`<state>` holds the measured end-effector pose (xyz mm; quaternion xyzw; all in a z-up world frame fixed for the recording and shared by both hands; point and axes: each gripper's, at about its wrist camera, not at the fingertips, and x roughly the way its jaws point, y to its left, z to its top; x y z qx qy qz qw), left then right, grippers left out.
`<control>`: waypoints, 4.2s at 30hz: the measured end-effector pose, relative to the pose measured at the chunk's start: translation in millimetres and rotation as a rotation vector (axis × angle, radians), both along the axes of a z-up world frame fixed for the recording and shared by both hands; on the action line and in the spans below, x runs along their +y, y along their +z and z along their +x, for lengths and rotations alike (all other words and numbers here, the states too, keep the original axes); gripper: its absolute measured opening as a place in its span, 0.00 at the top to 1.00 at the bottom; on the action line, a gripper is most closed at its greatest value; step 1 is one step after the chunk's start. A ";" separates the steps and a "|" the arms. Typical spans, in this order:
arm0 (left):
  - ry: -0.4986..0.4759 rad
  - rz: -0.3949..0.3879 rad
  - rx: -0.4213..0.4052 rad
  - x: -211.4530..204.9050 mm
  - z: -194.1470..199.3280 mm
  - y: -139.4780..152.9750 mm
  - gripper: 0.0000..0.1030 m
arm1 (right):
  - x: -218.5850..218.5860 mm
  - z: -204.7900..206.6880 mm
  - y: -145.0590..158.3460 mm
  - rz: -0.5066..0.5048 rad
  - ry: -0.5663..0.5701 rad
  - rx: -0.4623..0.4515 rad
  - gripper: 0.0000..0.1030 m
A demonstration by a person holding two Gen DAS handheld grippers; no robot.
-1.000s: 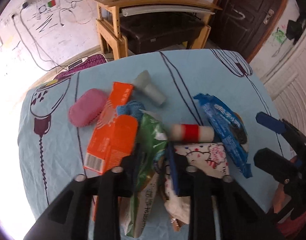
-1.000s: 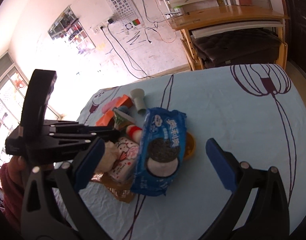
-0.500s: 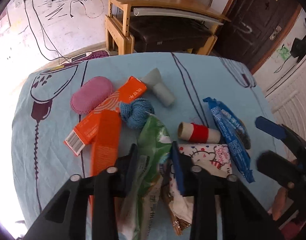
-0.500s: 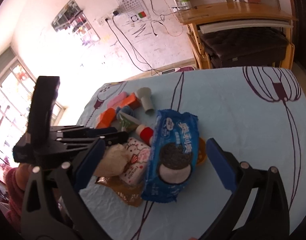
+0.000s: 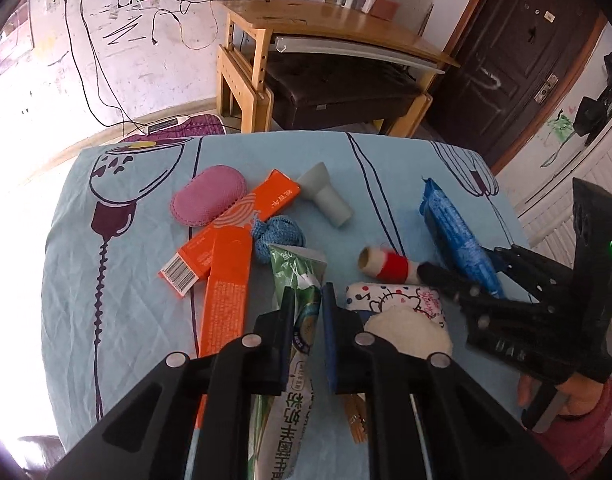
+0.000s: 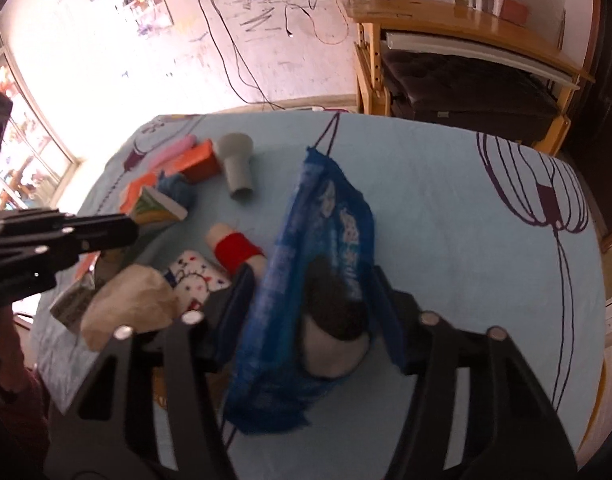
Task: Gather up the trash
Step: 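Grasp the blue cookie wrapper with the right tool while the left tool grasps the green snack bag, then carry both wrappers to the orange bin and open the right tool, then open the left tool over the bin, dropping the green snack bag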
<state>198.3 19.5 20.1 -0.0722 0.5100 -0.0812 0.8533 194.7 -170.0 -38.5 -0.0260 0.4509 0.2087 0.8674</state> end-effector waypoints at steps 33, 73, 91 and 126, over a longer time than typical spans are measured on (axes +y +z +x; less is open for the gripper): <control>0.003 0.177 0.085 -24.6 22.6 -12.6 0.57 | -32.7 -23.7 21.9 0.185 0.016 -0.068 0.83; -0.182 0.098 -0.096 -185.9 14.0 82.7 0.79 | -231.4 -46.2 16.3 0.402 -0.312 -0.193 0.83; -0.424 0.148 -0.008 -398.0 24.9 37.6 0.79 | -356.5 -63.0 -61.8 0.283 -0.580 -0.161 0.83; -0.476 0.070 0.057 -446.2 26.6 -2.3 0.27 | -414.3 -89.3 -71.0 0.369 -0.683 -0.162 0.38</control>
